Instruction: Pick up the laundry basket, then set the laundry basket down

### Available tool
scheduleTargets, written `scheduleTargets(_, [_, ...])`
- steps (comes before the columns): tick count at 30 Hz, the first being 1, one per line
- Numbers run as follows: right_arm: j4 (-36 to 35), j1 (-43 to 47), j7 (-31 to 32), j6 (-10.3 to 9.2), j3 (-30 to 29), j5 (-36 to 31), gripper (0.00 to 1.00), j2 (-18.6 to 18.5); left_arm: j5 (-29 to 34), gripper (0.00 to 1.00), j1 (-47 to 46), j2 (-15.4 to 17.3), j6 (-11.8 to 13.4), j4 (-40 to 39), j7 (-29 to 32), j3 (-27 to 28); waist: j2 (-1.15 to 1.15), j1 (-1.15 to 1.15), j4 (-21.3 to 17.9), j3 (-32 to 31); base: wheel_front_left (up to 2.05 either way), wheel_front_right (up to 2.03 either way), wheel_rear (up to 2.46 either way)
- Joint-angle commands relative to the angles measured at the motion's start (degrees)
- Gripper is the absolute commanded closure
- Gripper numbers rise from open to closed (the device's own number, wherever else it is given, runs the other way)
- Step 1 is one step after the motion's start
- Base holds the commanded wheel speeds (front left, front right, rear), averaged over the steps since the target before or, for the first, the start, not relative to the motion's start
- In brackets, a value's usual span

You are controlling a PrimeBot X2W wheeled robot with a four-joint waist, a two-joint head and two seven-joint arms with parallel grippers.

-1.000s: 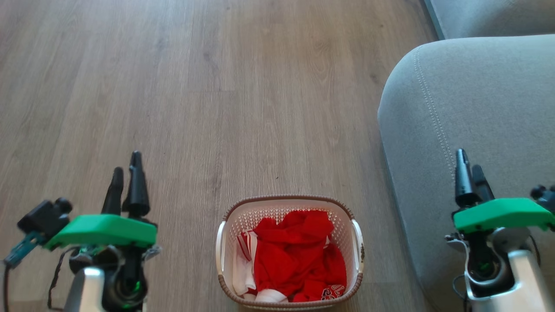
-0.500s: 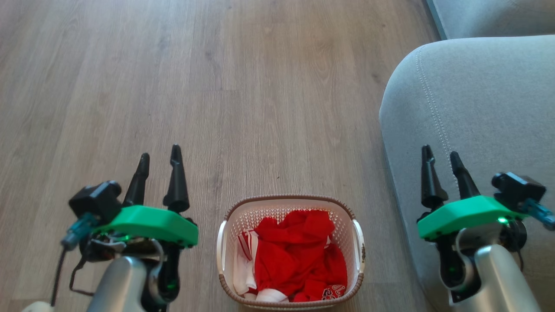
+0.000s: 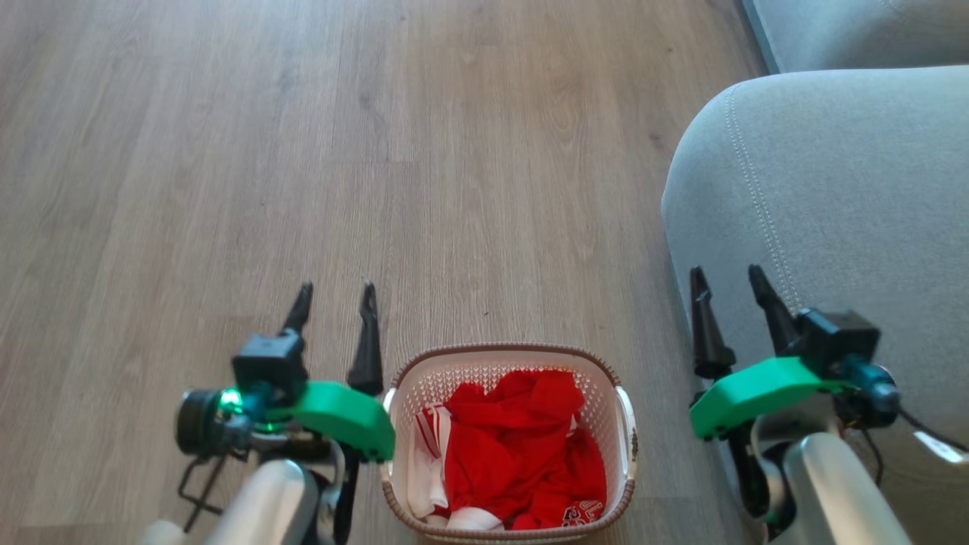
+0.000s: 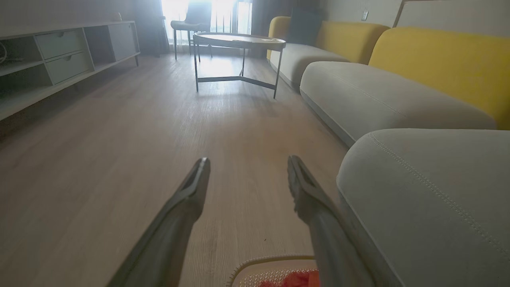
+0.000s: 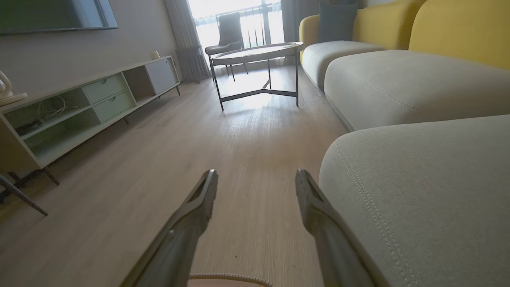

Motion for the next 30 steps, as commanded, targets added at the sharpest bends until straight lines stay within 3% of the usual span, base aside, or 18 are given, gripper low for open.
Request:
scheduleTargets(1, [-1.35, -3.5, -0.79, 0.31, 1.52, -2.09, 0.0, -0.45, 1.48, 0.0, -3.55, 1.22, 0.47, -1.16, -0.82, 0.52, 0.0, 0.0, -0.04, -0.06, 0.0, 0.0, 0.0])
scheduleTargets(8, [3.6, -4.01, -1.97, 0.34, 5.19, -6.58, 0.0, -0.49, 5.48, 0.0, -4.94, 2.04, 2.78, 1.48, -2.0, -3.93, 0.0, 0.0, -0.27, -0.44, 0.0, 0.0, 0.0])
scheduleTargets(10, [3.98, -4.27, -2.3, 0.34, 5.59, -7.83, 0.0, -0.5, 4.87, 0.0, -4.78, 1.69, 2.12, 3.0, -2.33, -4.22, 0.0, 0.0, -0.3, -0.56, 0.0, 0.0, 0.0])
scheduleTargets(13, [4.53, -4.27, -2.97, 0.36, 5.73, -7.16, 0.0, -0.52, 2.56, 0.0, -4.19, -0.66, 0.33, 4.45, -3.01, -1.23, 0.0, 0.0, -0.3, -0.71, 0.0, 0.0, 0.0])
scheduleTargets(16, [4.38, -4.88, -3.48, 0.36, 6.08, -8.11, 0.0, -0.54, 5.23, 0.0, -4.33, -1.32, -1.51, 3.99, -3.51, 0.12, 0.0, 0.0, -0.27, -0.68, 0.0, 0.0, 0.0])
scheduleTargets(30, [-6.95, -4.89, -5.66, 0.41, 3.23, -11.78, 0.0, -0.61, 14.61, 0.0, -3.36, -5.77, -2.22, -6.56, -5.69, 8.48, 0.0, 0.0, 0.5, 0.46, 0.0, 0.0, 0.0])
